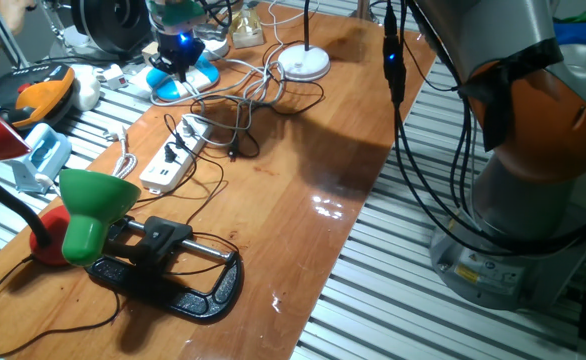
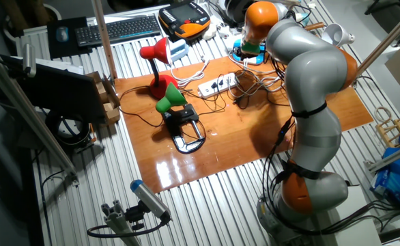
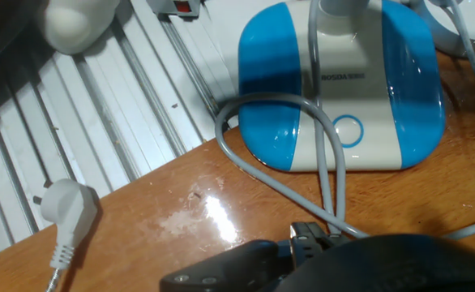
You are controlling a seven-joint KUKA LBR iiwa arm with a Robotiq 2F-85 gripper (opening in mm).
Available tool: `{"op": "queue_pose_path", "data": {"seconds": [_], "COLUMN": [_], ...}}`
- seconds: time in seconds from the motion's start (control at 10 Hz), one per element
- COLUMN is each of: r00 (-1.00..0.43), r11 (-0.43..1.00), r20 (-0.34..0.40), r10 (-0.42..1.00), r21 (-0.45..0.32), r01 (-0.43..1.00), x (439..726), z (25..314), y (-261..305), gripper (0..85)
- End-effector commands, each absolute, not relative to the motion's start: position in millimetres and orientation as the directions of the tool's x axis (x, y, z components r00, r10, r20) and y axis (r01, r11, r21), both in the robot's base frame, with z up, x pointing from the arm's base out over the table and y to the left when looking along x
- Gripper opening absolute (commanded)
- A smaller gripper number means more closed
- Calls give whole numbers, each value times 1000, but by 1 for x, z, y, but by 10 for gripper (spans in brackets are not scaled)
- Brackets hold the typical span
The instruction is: Plug in the power cord of the desk lamp, turn on the socket, and light up the desk lamp
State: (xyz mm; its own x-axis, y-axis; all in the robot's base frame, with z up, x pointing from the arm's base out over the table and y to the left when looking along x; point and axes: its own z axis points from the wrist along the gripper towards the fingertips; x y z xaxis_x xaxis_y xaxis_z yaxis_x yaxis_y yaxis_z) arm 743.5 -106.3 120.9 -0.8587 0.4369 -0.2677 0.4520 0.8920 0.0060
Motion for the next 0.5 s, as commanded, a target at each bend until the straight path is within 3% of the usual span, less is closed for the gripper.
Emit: {"op": "queue_pose_path", "data": {"seconds": [0.0, 0.4], "r00": [-858, -858], "r11": [892, 893], "r20": [-271, -273], "r10": [436, 435], "r21": [7, 7], "r01": [451, 450], "x": [744, 744], "z": [121, 120], "y": [-106, -110], "gripper": [0, 0]}}
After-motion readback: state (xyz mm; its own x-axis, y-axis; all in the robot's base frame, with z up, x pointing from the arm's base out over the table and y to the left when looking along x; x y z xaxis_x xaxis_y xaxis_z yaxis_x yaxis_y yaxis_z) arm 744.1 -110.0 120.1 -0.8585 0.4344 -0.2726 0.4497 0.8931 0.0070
